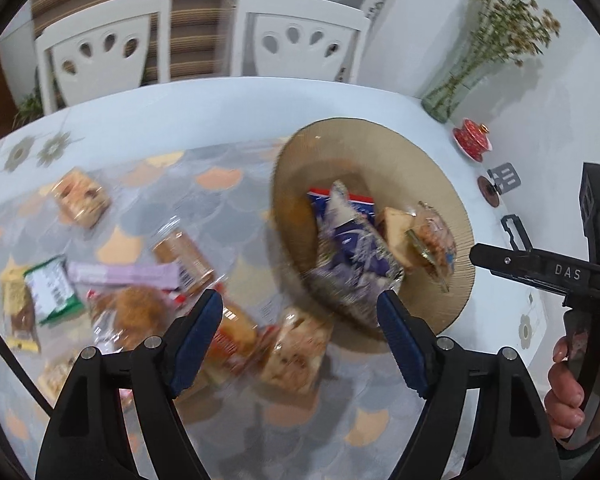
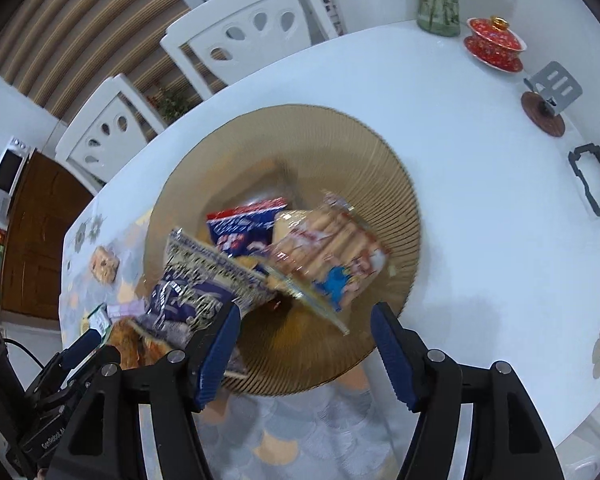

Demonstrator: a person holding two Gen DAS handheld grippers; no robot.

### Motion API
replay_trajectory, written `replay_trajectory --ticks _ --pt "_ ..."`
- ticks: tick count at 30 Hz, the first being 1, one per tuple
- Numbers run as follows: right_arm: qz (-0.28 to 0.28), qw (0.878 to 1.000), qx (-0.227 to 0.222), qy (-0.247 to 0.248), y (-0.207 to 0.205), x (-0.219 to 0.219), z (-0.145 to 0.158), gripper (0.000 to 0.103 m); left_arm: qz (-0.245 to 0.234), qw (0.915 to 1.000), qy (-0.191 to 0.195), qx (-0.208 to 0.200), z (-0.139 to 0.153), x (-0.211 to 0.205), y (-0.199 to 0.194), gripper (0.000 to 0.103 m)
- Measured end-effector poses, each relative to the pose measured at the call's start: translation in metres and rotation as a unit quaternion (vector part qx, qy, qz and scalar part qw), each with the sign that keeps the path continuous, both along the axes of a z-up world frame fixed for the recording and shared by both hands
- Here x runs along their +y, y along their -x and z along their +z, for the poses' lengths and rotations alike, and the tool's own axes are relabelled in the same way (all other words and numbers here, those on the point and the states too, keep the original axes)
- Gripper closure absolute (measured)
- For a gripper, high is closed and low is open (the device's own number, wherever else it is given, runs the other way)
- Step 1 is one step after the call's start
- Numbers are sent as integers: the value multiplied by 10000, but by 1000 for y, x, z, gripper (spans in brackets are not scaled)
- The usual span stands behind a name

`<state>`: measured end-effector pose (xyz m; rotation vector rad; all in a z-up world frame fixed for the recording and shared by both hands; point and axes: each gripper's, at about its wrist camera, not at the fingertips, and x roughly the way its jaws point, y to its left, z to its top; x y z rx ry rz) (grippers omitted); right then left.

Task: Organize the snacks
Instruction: 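Carry both bags over the amber bowl and release them inside, then grasp the striped bread bag with the right tool while the left grasps the round cookie bag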

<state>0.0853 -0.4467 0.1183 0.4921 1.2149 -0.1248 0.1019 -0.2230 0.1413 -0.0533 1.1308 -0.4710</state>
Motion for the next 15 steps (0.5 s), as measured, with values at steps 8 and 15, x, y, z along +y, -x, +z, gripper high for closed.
replay_trajectory --ticks 8,15 --pt "357 9993 -8 -51 5 38 3 37 372 9992 -20 -121 7 49 18 25" --pt "770 9969 78 -125 7 83 -1 37 694 9967 -239 -347 19 112 26 25"
